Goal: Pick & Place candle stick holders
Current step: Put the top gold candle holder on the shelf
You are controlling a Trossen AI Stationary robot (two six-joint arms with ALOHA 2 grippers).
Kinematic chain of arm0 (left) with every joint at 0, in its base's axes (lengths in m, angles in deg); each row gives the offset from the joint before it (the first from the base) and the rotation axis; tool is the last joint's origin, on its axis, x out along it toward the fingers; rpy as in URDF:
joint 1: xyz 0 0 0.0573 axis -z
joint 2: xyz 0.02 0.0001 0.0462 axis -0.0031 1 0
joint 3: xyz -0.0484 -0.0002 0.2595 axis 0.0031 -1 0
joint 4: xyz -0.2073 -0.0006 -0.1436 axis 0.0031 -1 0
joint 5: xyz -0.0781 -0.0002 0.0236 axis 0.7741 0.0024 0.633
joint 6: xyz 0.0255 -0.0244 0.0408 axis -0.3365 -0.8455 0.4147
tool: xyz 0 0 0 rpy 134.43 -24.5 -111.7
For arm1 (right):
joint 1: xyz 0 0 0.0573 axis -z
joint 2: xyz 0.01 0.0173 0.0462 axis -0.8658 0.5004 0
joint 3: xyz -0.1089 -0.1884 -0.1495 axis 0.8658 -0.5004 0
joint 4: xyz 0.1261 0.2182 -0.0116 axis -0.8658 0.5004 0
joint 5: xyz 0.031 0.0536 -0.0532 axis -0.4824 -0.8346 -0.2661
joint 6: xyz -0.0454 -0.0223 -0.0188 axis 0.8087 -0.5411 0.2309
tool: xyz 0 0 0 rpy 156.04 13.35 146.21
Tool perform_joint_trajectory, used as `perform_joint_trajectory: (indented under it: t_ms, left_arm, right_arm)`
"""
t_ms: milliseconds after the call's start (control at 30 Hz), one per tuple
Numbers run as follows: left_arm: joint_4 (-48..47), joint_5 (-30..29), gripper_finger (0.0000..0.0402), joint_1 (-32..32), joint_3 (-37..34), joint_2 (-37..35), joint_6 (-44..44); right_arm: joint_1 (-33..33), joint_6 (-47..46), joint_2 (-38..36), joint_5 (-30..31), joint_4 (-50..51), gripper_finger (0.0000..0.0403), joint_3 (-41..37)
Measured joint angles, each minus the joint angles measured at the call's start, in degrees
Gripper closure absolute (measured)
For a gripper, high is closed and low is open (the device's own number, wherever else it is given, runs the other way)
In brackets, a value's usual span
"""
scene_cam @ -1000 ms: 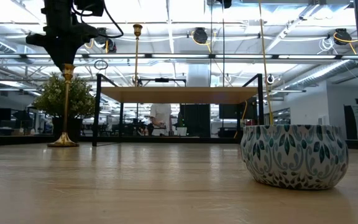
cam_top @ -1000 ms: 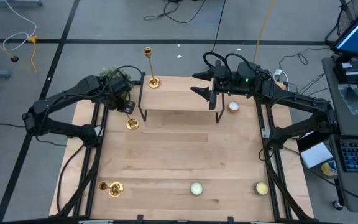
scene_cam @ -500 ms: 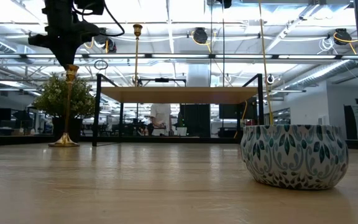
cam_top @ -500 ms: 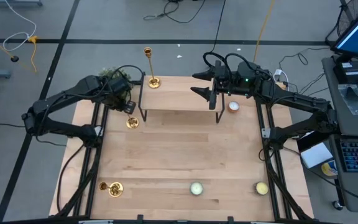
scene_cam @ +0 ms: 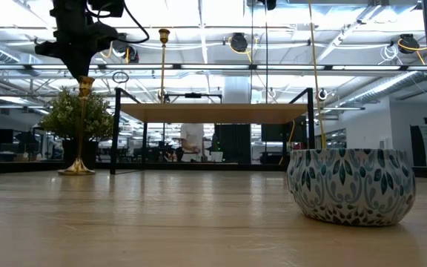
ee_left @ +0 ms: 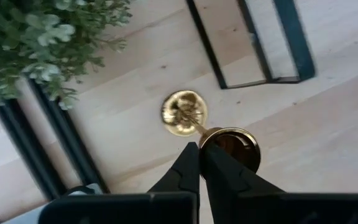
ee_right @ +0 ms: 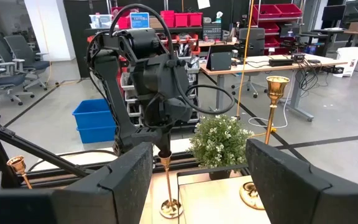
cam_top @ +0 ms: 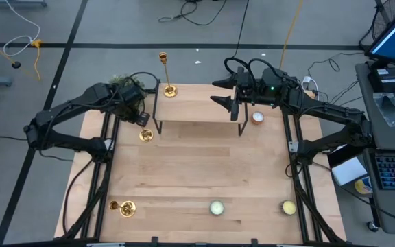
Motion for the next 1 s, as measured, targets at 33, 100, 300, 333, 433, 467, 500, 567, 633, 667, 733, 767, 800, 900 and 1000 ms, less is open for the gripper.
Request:
perform_joint_trajectory:
  t_ms: [33, 100, 300, 333, 433, 467, 500, 567, 633, 667, 733, 767, 800, 900, 1000]
  left_arm:
    - [0.02, 0.35, 0.0396, 0.00, 0.00, -0.18, 0.13]
    - [-0.02, 1.10, 0.0394, 0.00, 0.00, -0.50, 0.26]
    - [-0.80, 2.90, 0.0397, 0.02, -0.09, -2.41, 0.29]
    - [-0.84, 2.96, 0.0397, 0.00, -0.09, -2.70, 0.22]
    - [-1.32, 3.35, 0.0399, 0.00, -0.09, -3.62, -0.20]
    - [-1.31, 3.56, 0.0399, 0.00, -0.09, -3.89, -0.22]
    - [-1.32, 3.70, 0.0398, 0.00, -0.09, -4.01, -0.50]
    - [-1.41, 3.80, 0.0399, 0.02, -0.09, -4.02, -0.81]
    - [-1.53, 3.80, 0.0399, 0.00, -0.09, -4.00, -0.87]
    - [-1.50, 3.75, 0.0399, 0.00, -0.09, -4.00, -0.85]
    - [-1.29, 3.75, 0.0400, 0.00, -0.09, -4.00, -0.85]
    - [-1.25, 3.75, 0.0400, 0.00, -0.09, -4.00, -0.85]
    - [-1.20, 3.78, 0.0399, 0.00, -0.09, -4.00, -0.85]
    - [-1.02, 4.59, 0.0400, -0.11, -0.09, -4.00, -0.84]
    - [-0.96, 6.97, 0.0400, -0.61, -0.09, -4.02, -0.22]
  right_arm:
    - [0.00, 0.00, 0.00, 0.00, 0.01, 0.0154, 0.00]
    - [0.02, 0.00, 0.00, 0.00, 0.01, 0.0154, 0.00]
    - [0.00, 0.00, 0.00, 0.00, 0.00, 0.0154, 0.00]
    - [0.00, 0.00, 0.00, 0.00, 0.00, 0.0154, 0.00]
    - [0.00, 0.00, 0.00, 0.00, 0.00, 0.0154, 0.00]
    - [0.00, 0.00, 0.00, 0.00, 0.00, 0.0154, 0.00]
    - [0.00, 0.00, 0.00, 0.00, 0.00, 0.0154, 0.00]
    - [0.00, 0.00, 0.00, 0.00, 0.00, 0.0154, 0.00]
    - [0.01, 0.00, 0.00, -0.01, 0.00, 0.0154, 0.00]
    - [0.01, 0.00, 0.00, -0.02, 0.00, 0.0154, 0.00]
    - [0.00, 0.00, 0.00, -0.02, 0.00, 0.0154, 0.00]
    - [0.00, 0.00, 0.00, -0.01, 0.00, 0.0154, 0.00]
    - [0.00, 0.00, 0.00, -0.02, 0.00, 0.0154, 0.00]
    - [0.00, 0.00, 0.00, -0.02, 0.02, 0.0154, 0.00]
    - [0.00, 0.00, 0.00, -0.02, 0.02, 0.0154, 0.00]
